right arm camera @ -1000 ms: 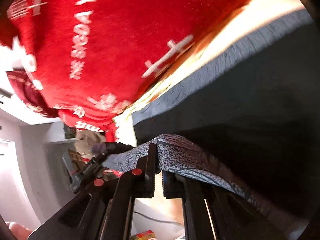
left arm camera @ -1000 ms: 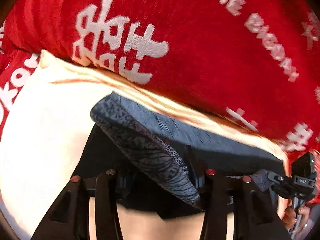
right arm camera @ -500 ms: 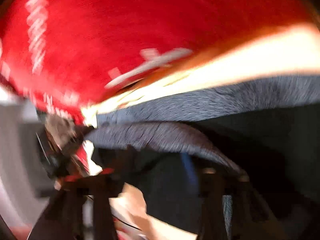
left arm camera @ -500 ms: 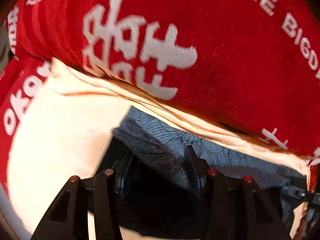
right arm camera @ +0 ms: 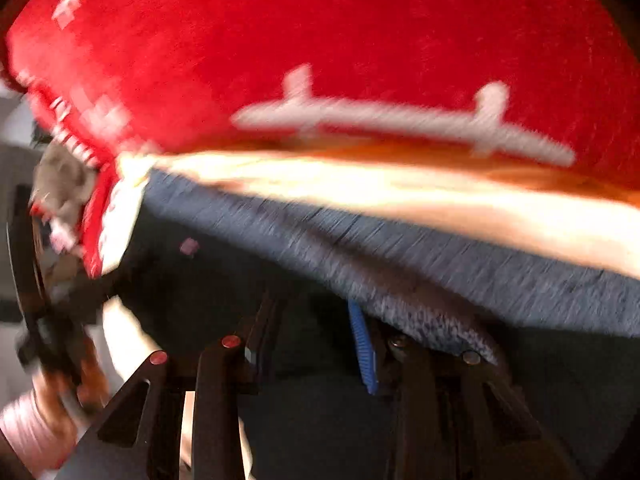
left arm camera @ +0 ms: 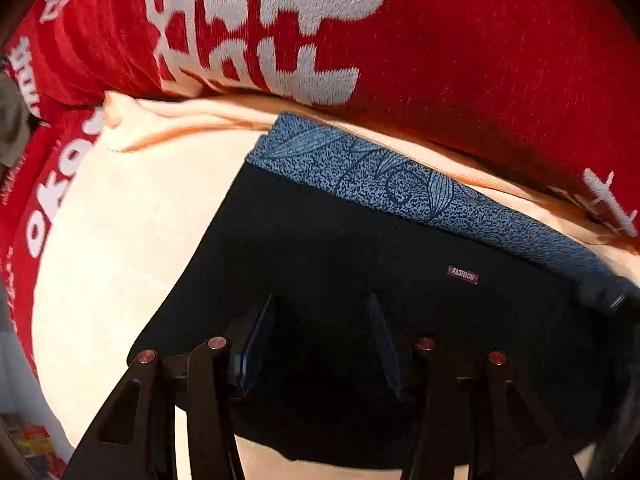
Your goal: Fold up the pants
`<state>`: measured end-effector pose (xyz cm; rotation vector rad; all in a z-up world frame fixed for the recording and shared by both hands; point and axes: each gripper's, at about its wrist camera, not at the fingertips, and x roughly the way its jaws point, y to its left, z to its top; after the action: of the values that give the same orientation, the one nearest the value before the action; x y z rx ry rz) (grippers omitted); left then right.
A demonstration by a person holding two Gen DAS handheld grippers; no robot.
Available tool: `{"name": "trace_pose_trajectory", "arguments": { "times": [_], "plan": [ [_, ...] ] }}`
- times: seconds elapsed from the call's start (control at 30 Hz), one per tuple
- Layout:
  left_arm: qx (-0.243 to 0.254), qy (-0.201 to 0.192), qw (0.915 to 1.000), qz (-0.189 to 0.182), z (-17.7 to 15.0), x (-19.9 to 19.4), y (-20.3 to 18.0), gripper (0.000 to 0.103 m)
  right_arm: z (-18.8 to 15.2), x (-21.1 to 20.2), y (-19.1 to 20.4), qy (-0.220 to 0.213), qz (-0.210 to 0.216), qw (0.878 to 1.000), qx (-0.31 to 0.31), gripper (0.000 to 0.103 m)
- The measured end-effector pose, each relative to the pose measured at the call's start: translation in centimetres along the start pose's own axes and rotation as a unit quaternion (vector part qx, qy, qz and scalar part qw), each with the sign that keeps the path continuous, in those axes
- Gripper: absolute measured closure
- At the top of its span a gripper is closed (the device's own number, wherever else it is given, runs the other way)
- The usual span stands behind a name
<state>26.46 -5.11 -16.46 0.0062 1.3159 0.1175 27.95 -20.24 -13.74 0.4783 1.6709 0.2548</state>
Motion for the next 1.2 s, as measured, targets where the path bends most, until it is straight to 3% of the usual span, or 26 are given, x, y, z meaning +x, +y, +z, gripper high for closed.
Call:
{"name": "trace_pose_trajectory", "arguments": {
  "times": [0.13,0.23,0.33,0.5,0.57,0.7,0.73,0.77,0.83,0.9,1.0,1.1,1.2],
  "plan": [
    [0.009,0.017,0.9997,-0.013,-0.5,-1.9,-0.6,0.053,-0.4,-3.6,-1.5,-0.045,0.031,0.997,0.051,0.064],
    [0.050,0.009,0.9987,-0.008,-1.3,-4.9,-2.5,0.053,-2.6,-7.4,-3.1,-0.066,0.039,0.995,0.058,0.057],
    [0.083,0.025,0.9956,-0.036,-2.9,-6.9,-4.6,0.053,-6.2,-11.4,-6.1,-0.089,0.032,0.991,0.093,0.056],
    [0.158,0.057,0.9806,-0.101,-6.5,-8.9,-10.3,0.053,-14.4,-16.6,-11.8,-0.112,0.037,0.976,0.184,0.056],
    [0.194,0.070,0.9688,-0.137,-8.4,-9.4,-13.7,0.053,-19.4,-18.3,-13.9,-0.114,0.022,0.969,0.218,0.056],
    [0.262,0.106,0.9322,-0.226,-12.4,-9.6,-20.3,0.052,-29.5,-20.6,-17.7,-0.123,-0.012,0.941,0.314,0.056],
    [0.274,0.121,0.9223,-0.244,-13.3,-9.1,-22.0,0.042,-32.4,-20.8,-18.2,-0.129,-0.024,0.930,0.343,0.056],
    [0.279,0.132,0.9160,-0.256,-14.0,-8.4,-23.3,0.032,-34.9,-21.2,-19.0,-0.136,-0.033,0.918,0.372,0.056],
    [0.281,0.146,0.9077,-0.275,-15.7,-8.3,-26.2,0.032,-40.5,-21.7,-20.7,-0.157,-0.039,0.885,0.436,0.056],
    [0.282,0.157,0.8985,-0.298,-16.8,-8.4,-28.5,0.032,-44.5,-21.1,-22.0,-0.167,-0.027,0.864,0.474,0.056],
    [0.277,0.159,0.9016,-0.292,-17.7,-8.4,-30.4,0.032,-47.9,-19.6,-22.8,-0.188,0.017,0.846,0.498,0.056],
    [0.281,0.155,0.9057,-0.277,-17.6,-8.0,-30.8,0.032,-49.4,-18.3,-23.2,-0.189,0.031,0.843,0.503,0.056],
    [0.278,0.152,0.9063,-0.279,-17.4,-8.0,-30.6,0.032,-50.3,-18.4,-23.7,-0.222,0.062,0.834,0.501,0.054]
  ]
}}
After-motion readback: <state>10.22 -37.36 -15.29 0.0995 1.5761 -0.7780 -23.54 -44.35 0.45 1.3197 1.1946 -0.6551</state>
